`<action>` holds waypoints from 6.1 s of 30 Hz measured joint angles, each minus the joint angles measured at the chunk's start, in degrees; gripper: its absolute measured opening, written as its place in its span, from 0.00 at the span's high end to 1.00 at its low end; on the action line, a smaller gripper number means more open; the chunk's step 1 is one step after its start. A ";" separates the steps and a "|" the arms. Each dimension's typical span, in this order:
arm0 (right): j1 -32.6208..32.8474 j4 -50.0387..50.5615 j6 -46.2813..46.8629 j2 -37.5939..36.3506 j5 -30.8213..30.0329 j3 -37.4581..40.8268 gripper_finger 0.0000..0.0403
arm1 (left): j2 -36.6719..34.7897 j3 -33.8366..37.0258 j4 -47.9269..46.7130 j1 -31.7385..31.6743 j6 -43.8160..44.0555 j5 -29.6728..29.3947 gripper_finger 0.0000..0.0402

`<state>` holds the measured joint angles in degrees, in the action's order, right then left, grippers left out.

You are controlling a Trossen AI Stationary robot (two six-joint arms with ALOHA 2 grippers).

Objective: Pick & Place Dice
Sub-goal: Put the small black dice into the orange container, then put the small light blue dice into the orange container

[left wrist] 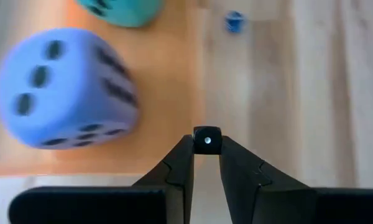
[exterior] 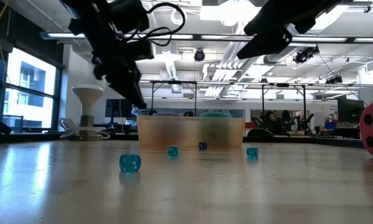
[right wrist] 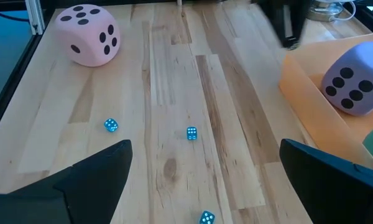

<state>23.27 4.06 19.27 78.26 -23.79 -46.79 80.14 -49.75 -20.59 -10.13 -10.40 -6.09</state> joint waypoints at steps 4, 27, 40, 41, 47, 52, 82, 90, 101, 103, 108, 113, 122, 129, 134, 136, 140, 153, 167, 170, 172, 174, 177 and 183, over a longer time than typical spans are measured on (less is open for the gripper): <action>0.00 0.00 0.00 0.00 0.00 -0.01 0.01 | -0.01 -0.28 2.25 -5.26 -0.95 1.43 0.86; 0.00 0.04 0.42 0.00 -0.02 -0.02 0.01 | 2.63 -0.43 6.32 -7.81 2.69 5.88 0.82; 0.37 0.19 0.42 0.00 0.20 -0.02 0.01 | 4.45 -0.40 7.67 -8.60 4.31 5.32 0.82; 0.37 0.17 0.42 0.00 0.20 -0.02 0.01 | 4.45 -0.40 7.68 -8.68 4.38 5.23 0.82; 0.37 0.15 0.42 0.00 0.20 -0.02 0.01 | 4.45 -0.40 8.38 -8.88 4.22 3.96 0.82; 0.37 0.13 0.42 0.00 0.20 -0.02 0.01 | 4.45 -0.40 8.45 -8.88 3.47 3.94 0.79; 0.37 0.15 -0.45 0.00 0.20 -0.02 0.01 | -5.54 -0.45 -0.79 0.21 10.50 7.53 0.50; 0.35 0.11 -0.09 0.03 3.09 -0.02 0.01 | -5.27 -0.47 0.13 5.93 10.53 11.85 0.50; 0.85 -1.57 -2.71 8.63 19.30 0.00 0.01 | -5.28 -0.47 -5.89 11.99 19.05 6.98 0.50; 0.85 -2.56 -2.84 10.65 18.63 -0.02 0.01 | -5.27 -0.47 -6.20 13.90 20.25 5.47 0.50; 0.01 -2.03 -2.76 14.14 12.72 0.00 0.01 | -5.27 -0.47 -5.59 19.61 22.10 1.24 0.50; -0.79 0.53 -0.37 13.71 13.07 -0.02 0.01 | -5.37 -0.47 -5.54 25.27 24.89 -2.10 0.50; -1.21 11.83 7.21 14.42 1.27 0.00 0.01 | -5.80 -0.43 -5.47 32.68 24.59 -6.74 0.50; -1.25 8.31 7.00 17.49 2.01 -0.02 0.01 | -5.80 -0.42 -4.47 33.72 24.96 -6.78 0.50; -1.27 7.02 7.47 21.21 2.85 -0.15 0.01 | -5.80 -0.40 -3.29 33.72 25.03 -6.77 0.50; -1.28 5.12 7.42 22.29 3.09 -0.17 0.01 | -5.80 -0.40 -3.04 33.72 25.03 -6.79 0.50; -1.60 3.76 6.45 22.69 3.90 -0.19 0.01 | -5.80 -0.40 -2.90 33.72 25.03 -6.79 0.50; -4.22 4.08 11.48 22.80 8.85 -0.15 0.01 | -5.34 -0.28 -2.69 33.72 25.01 -6.79 0.50; -5.69 2.95 10.92 22.88 10.21 -0.02 0.12 | -5.34 -0.05 -2.46 33.72 24.77 -6.81 0.50; -5.73 2.73 10.93 22.89 10.04 -0.02 0.20 | -5.34 -0.05 -2.38 33.72 24.77 -6.81 0.50; -5.75 2.64 10.93 22.91 10.01 -0.02 0.24 | -5.34 -0.05 -2.31 33.72 24.78 -6.81 0.50; -5.75 2.62 10.92 22.91 10.03 -0.02 0.28 | -5.34 -0.05 -2.31 33.72 24.79 -6.81 0.50; -5.75 2.58 10.93 22.93 10.03 -0.02 0.33 | -5.34 0.03 -2.26 33.72 24.79 -6.81 0.50; -5.75 2.60 10.87 22.95 10.07 -0.02 0.43 | -5.34 0.05 -2.25 33.72 24.82 -6.81 0.50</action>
<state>17.52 6.66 30.14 101.21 -13.72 -46.81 74.81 -49.69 -22.84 23.59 14.42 -12.91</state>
